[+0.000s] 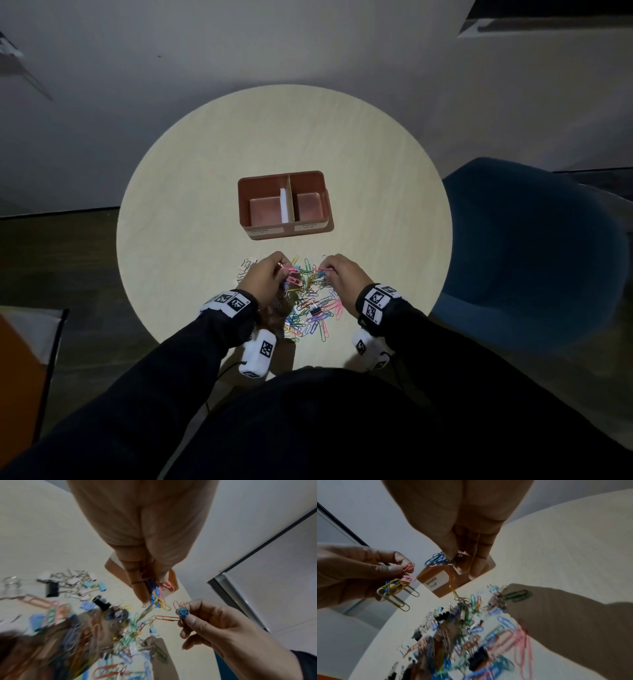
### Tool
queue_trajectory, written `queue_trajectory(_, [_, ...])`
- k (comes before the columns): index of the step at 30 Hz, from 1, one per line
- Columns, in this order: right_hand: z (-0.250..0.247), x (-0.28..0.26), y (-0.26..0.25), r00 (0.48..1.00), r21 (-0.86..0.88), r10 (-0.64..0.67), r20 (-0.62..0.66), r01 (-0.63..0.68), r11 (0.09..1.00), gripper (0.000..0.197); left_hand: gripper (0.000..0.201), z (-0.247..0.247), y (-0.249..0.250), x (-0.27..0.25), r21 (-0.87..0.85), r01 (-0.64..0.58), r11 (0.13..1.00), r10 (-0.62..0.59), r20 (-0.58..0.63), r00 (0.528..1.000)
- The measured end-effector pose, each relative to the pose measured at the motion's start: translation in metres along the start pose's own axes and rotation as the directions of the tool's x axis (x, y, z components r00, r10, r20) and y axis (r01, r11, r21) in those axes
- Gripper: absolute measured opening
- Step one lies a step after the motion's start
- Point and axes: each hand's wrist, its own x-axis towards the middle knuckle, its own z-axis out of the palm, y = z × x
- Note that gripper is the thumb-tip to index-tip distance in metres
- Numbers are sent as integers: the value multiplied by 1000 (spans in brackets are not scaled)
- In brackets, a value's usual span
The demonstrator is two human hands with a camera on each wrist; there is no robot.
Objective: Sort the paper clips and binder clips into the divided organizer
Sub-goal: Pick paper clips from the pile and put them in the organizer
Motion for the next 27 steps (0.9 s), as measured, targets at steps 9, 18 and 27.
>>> queue_trajectory(9, [-46,15,-30,972,11,-165,-169,169,986,17,7,-53,48,7,-83,-134,988,123,-128,984])
queue_trajectory(18, [-86,40,-57,928,51,-208,-311,234,971,16,8,-95,96,61,-57,-218,974,192,-297,936])
queue_trajectory(27, [-83,109,-45,969,-98,26,-247,-51,994,21,18,-70,107,129,70,-49,996,62,-208,976])
